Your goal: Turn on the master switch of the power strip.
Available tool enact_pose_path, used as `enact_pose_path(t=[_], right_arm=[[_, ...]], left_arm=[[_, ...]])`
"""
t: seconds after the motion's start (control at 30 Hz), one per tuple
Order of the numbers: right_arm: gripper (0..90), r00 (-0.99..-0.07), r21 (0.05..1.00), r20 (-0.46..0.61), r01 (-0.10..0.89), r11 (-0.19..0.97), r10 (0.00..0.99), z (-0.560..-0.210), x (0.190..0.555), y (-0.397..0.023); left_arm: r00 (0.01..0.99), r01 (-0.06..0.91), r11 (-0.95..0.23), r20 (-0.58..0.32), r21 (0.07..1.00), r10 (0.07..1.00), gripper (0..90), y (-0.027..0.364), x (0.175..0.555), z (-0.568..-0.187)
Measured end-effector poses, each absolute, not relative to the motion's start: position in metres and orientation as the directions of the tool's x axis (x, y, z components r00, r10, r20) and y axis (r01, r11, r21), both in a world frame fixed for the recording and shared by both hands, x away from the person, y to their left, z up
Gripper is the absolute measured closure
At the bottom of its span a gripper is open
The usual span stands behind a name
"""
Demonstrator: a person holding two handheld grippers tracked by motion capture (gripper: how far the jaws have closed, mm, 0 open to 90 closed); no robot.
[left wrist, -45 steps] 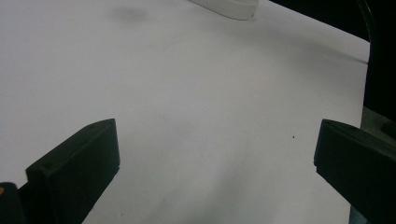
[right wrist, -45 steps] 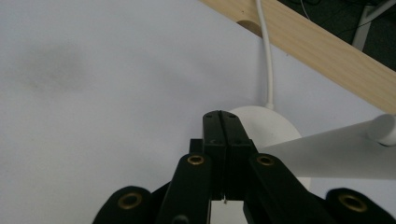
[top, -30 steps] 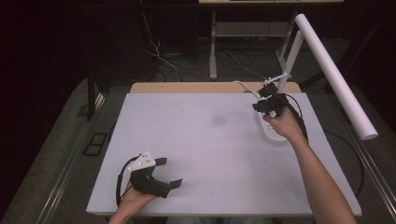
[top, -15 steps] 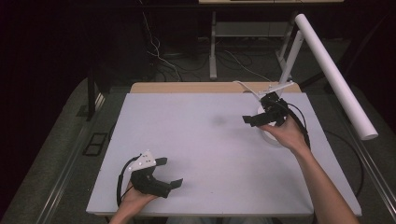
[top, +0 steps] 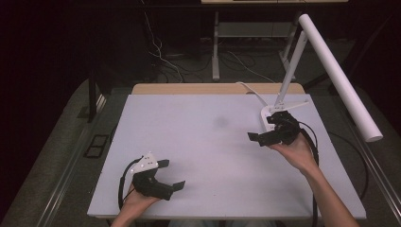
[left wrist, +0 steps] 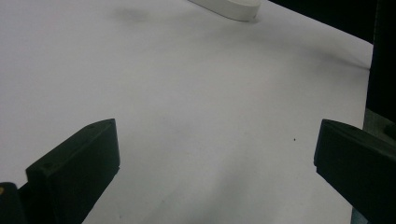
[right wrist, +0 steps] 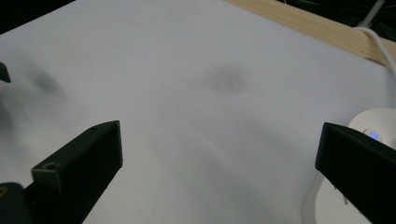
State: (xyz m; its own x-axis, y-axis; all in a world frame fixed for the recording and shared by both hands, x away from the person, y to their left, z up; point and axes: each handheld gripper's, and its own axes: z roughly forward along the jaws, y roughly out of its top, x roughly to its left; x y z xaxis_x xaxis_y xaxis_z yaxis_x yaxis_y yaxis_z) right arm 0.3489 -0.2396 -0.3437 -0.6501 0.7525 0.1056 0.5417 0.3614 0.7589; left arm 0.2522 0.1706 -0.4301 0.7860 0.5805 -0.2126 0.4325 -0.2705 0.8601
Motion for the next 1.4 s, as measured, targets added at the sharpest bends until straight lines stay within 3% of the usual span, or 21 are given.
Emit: enact_pose_path(t=[0.8,1.4], right_arm=[[0.1,-0.645,0.768,0.169,0.56,0.311,0.746,-0.381,0.289,-0.267],[0.1,-0.589,0.807,0.205,0.554,0.205,0.782,-0.413,0.247,-0.291]], left_arm=[[0.787,0.436,-0.278,-0.213,0.856,0.579,0.0,0.17,0.252,-0.431],[0.787,0.442,-0.283,-0.217,0.851,0.577,0.0,0.169,0.254,-0.431]])
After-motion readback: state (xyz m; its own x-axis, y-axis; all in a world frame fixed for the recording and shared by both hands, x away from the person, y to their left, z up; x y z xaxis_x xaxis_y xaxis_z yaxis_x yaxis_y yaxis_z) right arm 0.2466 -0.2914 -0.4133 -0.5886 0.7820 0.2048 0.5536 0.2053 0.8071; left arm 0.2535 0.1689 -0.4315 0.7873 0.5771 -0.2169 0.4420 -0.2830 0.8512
